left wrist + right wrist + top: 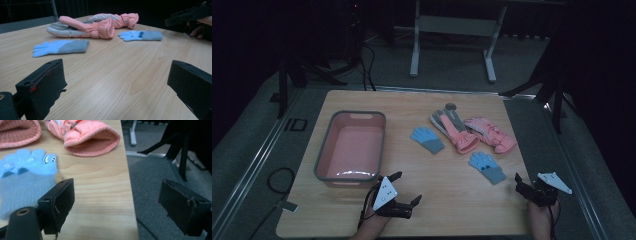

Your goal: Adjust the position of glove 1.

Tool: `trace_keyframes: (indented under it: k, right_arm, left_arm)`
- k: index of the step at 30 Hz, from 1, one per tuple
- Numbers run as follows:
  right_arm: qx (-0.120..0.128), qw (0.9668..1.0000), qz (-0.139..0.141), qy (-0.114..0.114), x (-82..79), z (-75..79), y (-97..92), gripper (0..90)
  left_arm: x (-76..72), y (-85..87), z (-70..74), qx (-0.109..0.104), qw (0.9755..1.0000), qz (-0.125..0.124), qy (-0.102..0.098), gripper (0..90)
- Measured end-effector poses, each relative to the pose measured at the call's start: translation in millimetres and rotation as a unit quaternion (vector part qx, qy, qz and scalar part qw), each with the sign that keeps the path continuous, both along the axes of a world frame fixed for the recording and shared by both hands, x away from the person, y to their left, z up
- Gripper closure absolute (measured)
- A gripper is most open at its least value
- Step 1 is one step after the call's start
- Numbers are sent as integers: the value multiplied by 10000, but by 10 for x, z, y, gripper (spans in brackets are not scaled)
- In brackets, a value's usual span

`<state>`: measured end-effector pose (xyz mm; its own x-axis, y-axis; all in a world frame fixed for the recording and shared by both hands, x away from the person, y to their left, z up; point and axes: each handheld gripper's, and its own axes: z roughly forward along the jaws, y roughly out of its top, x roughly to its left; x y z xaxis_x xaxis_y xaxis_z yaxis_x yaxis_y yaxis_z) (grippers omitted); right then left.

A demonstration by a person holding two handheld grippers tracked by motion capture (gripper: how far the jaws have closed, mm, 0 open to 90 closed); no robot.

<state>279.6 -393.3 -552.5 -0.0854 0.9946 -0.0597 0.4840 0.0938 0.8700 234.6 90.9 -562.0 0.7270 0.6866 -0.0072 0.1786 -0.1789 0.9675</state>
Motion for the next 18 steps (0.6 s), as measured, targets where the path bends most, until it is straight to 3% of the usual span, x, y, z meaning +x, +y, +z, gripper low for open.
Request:
trace_keyframes:
  k: [11, 14, 17, 18]
  right_arm:
    - [260, 9990, 130, 334, 32, 20, -27, 130]
    - [297, 9980, 258, 489, 42, 59, -7, 118]
    - [229, 9985, 144, 466, 29, 115, 25, 133]
    - [392, 9975, 301, 500, 34, 193, 45, 142]
  left_arm:
    - [-3, 5, 0, 26, 10000, -38, -52, 16]
    - [-9, 4, -2, 12, 10000, -61, -74, 16]
    - [-12, 4, -2, 31, 9999, -86, -100, 16]
    - [-12, 5, -2, 28, 9999, -86, -101, 16]
